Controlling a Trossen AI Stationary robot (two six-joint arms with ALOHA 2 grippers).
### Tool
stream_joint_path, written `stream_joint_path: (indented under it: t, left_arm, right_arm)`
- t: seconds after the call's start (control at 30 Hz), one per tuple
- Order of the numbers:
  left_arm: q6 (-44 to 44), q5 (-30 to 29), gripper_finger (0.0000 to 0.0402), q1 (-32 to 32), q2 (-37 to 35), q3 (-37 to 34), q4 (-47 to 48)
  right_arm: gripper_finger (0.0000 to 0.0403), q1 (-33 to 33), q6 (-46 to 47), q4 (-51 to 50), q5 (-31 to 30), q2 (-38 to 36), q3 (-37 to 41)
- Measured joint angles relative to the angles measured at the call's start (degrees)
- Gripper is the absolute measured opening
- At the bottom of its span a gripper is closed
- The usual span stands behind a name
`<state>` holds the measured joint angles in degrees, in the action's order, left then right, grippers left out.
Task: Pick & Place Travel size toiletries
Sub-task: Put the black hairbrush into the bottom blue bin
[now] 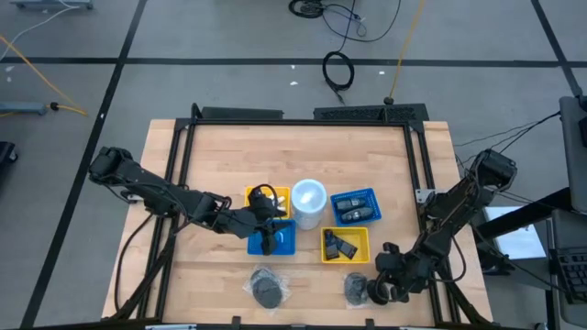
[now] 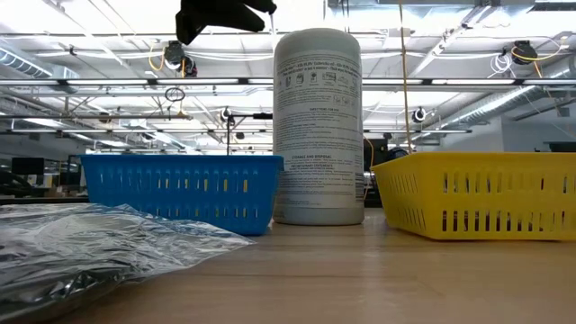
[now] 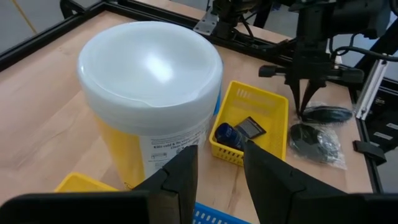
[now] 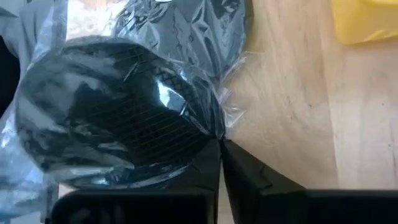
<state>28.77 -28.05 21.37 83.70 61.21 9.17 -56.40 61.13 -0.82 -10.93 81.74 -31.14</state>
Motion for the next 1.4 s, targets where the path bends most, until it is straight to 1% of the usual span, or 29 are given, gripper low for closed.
stream_joint_path:
  t: [0.17, 0.27, 0.37, 0.5, 0.6, 0.77, 0.83, 0.97, 1.03, 1.1, 1.2, 1.3, 1.4]
  left_arm:
    - [-0.01, -0.55, 0.0129, -0.02, 0.0, 0.0, 0.0]
    - [-0.15, -0.55, 0.0129, -0.02, 0.0, 0.0, 0.0]
    - [-0.12, -0.57, 0.0129, -0.02, 0.0, 0.0, 0.0]
    - [-0.1, -0.55, 0.0129, 0.0, 0.0, 0.0, 0.0]
    - [-0.1, -0.57, 0.0129, 0.0, 0.0, 0.0, 0.0]
    - [-0.12, -0.57, 0.0129, -0.02, 0.0, 0.0, 0.01]
    - [-0.05, -0.56, 0.0129, -0.01, 0.0, 0.0, 0.02]
    - [-0.04, -0.55, 0.0129, -0.01, 0.0, 0.0, 0.02]
    - [-0.12, -0.55, 0.0129, 0.04, 0.0, 0.0, 0.02]
    - [-0.12, -0.55, 0.0129, 0.04, 0.0, 0.0, 0.02]
    - [-0.04, -0.55, 0.0129, 0.04, 0.0, 0.0, 0.02]
    - [-0.01, -0.55, 0.0129, 0.03, 0.0, 0.0, 0.02]
    - [0.01, -0.55, 0.0129, 0.04, 0.0, 0.0, 0.02]
  right_arm:
    - [0.0002, 0.57, -1.03, -0.18, 1.0, -0.73, 0.0]
    - [0.0001, 0.55, -2.82, -1.71, 0.97, -3.3, -0.53]
    - [0.0, 0.57, -5.09, -4.2, -1.15, -7.04, -2.28]
    - [0.0, 0.55, -7.28, -11.33, -4.33, -11.0, -5.35]
    - [0.0, 0.55, -8.75, -14.89, -5.39, -12.64, -7.48]
    - [0.0, 0.53, -13.15, -17.07, -6.67, -14.17, -10.82]
    - [0.0, 0.53, -12.87, -19.15, -7.11, -14.43, -11.71]
    - [0.0, 0.53, -8.02, -19.28, -6.7, -13.88, -11.67]
    - [0.0001, 0.51, -5.55, -19.05, -4.68, -12.88, -11.45]
    - [0.0009, 0.4, -3.97, -19.54, -3.79, -11.69, -11.1]
    - [0.0033, 0.42, -3.15, -19.04, -2.37, -10.33, -10.62]
    - [0.007, 0.74, -1.72, -19.34, -2.41, -9.19, -10.0]
    - [0.0116, 1.12, -0.07, -18.99, -2.42, -9.03, -9.43]
